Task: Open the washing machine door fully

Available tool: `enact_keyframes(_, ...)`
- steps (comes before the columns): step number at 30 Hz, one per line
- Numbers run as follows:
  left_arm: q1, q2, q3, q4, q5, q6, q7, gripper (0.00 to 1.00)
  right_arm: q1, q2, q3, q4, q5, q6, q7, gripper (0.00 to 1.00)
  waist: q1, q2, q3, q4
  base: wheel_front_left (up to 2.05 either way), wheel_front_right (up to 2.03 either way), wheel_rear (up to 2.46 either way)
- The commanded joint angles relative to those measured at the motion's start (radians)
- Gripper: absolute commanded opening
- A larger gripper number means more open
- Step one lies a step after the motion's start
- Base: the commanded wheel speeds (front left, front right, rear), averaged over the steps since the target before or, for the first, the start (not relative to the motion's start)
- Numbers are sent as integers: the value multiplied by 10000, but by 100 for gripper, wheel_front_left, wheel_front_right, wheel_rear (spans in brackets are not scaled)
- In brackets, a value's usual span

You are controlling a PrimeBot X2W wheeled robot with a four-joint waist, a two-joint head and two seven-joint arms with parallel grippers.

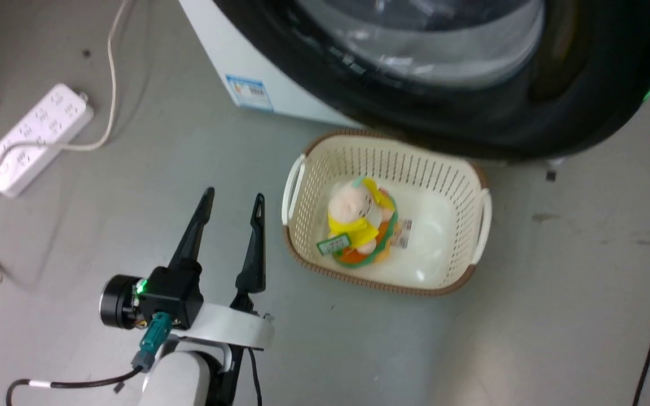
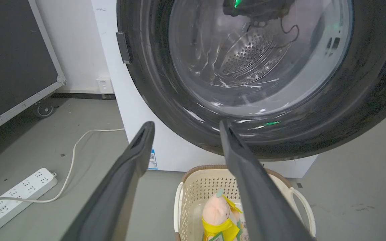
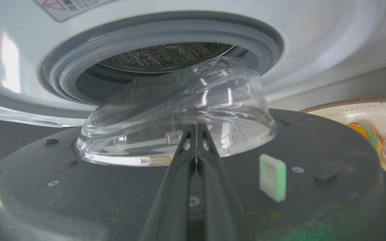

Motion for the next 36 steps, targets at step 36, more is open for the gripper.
enact_keyframes(36,2358,18,-481,1228,-167,-476,-55,100,8604,1942,8551,-4897,9044,12,1736,0,0,-1,-3790,327,0,0,0)
